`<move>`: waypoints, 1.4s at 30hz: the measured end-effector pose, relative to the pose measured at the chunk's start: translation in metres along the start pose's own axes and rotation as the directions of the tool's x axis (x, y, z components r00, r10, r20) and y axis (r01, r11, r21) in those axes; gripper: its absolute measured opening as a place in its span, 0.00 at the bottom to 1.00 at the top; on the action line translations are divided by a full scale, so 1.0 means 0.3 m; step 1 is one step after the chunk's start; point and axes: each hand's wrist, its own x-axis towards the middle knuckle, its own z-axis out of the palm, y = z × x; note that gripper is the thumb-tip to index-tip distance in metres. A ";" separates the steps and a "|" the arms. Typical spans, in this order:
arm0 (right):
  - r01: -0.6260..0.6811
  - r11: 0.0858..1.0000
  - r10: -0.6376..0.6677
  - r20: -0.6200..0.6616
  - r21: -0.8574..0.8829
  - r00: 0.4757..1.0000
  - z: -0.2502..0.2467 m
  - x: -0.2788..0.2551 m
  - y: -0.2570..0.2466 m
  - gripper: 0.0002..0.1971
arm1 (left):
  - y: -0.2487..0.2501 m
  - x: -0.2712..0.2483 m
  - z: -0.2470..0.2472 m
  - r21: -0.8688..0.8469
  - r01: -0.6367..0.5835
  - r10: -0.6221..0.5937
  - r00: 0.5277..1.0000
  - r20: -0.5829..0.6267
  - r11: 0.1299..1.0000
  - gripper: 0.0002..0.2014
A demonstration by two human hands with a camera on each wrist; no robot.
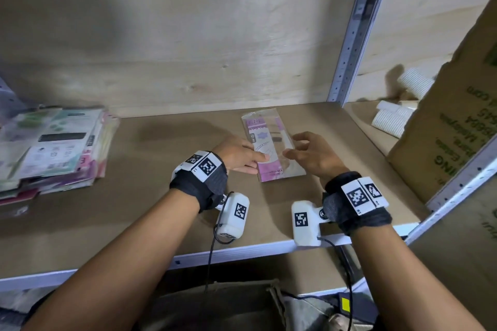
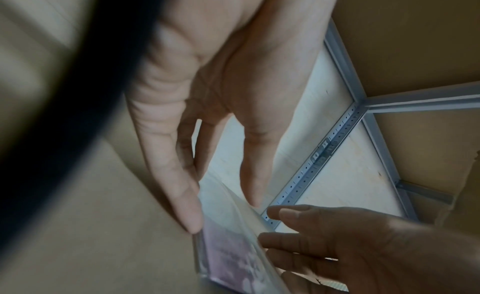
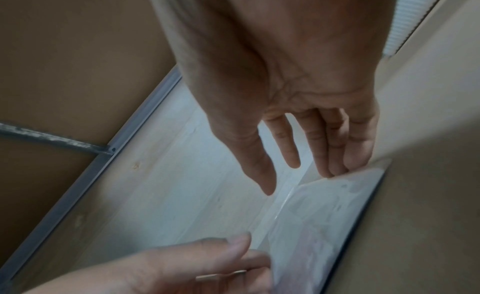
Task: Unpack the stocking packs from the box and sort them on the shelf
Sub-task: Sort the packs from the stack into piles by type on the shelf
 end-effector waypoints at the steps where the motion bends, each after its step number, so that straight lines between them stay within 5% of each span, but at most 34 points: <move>1: -0.001 1.000 0.001 -0.023 -0.017 1.000 -0.015 0.006 0.010 0.28 | 0.011 0.016 0.023 -0.013 -0.002 0.002 1.000 0.002 1.000 0.21; 12: -0.031 0.997 0.022 -0.118 -0.069 0.993 -0.194 0.061 0.100 0.26 | 0.115 0.130 0.223 -0.081 0.004 0.001 0.998 0.060 0.997 0.26; 23: -0.003 0.994 -0.011 -0.137 -0.106 0.991 -0.227 0.084 0.124 0.21 | 0.123 0.183 0.246 -0.063 -0.033 0.038 0.997 0.074 0.997 0.15; 27: 0.023 0.991 -0.044 -0.170 -0.129 0.984 -0.232 0.077 0.111 0.16 | 0.109 0.166 0.225 -0.059 -0.064 0.068 0.996 0.063 0.996 0.22; 31: 0.125 0.986 -0.146 -0.231 -0.107 0.962 -0.221 0.034 0.073 0.11 | 0.079 0.098 0.121 -0.064 -0.111 0.109 0.993 -0.042 0.992 0.31; 36: 0.204 0.976 -0.198 -0.079 0.075 0.977 -0.123 -0.053 -0.011 0.05 | -0.012 -0.045 -0.094 -0.054 -0.188 0.176 0.968 -0.177 0.981 0.14; 42: 0.236 0.951 -0.267 0.140 0.201 0.954 0.139 -0.125 -0.155 0.06 | -0.147 -0.215 -0.399 -0.060 -0.212 0.175 0.910 -0.375 0.975 0.09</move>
